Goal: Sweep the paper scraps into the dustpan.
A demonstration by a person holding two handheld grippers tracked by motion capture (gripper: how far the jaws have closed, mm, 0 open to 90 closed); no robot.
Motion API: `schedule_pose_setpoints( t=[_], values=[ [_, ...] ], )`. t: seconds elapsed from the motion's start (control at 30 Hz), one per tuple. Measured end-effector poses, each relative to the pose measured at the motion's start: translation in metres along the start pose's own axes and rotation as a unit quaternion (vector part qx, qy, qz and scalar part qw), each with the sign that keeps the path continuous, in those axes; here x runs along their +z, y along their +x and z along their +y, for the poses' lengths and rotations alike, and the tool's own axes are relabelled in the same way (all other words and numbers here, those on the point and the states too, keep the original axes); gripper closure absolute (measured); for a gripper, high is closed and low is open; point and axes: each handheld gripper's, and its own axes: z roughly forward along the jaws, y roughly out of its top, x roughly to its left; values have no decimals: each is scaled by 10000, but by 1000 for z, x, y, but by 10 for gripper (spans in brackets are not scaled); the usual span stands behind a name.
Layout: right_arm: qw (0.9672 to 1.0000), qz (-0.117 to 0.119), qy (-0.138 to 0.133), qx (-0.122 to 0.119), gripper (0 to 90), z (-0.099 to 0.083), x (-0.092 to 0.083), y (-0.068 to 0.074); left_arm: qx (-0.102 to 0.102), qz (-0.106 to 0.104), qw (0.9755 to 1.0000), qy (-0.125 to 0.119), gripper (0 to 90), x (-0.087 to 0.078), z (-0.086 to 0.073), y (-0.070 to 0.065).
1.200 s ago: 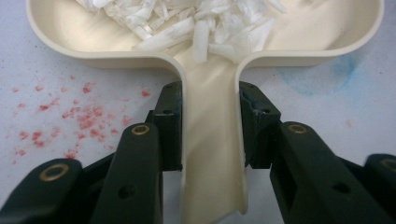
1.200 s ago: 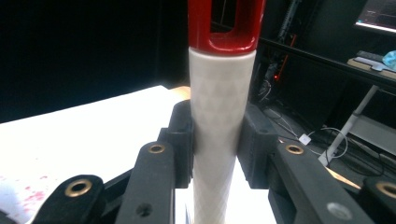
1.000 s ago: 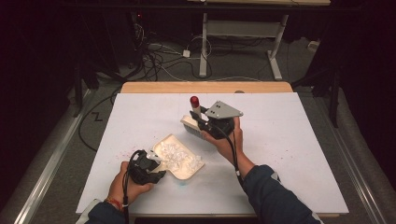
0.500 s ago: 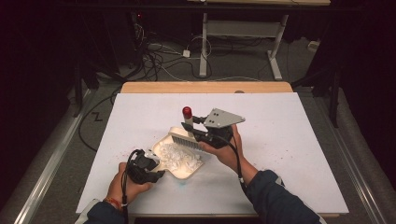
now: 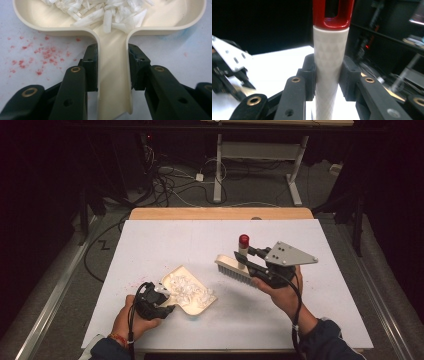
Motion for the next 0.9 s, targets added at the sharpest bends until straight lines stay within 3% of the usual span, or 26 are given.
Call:
schedule_pose_setpoints(
  t=[0.2,0.33,0.63,0.7,0.9],
  values=[
    [9991,-146,401,50,705,-21,-16,2,30,60,10000,70,635,-3,0,-5],
    [9986,-41,536,30,704,-31,-17,11,-3,60,9999,92,635,-1,0,-5],
    [9979,480,395,173,704,-25,12,41,-51,42,10000,41,634,1,3,-5],
    [9976,577,375,95,704,-21,20,48,-67,39,10000,18,634,2,3,-5],
    [9970,770,108,59,704,-10,25,58,-70,53,10000,9,634,2,2,-6]
  ],
)
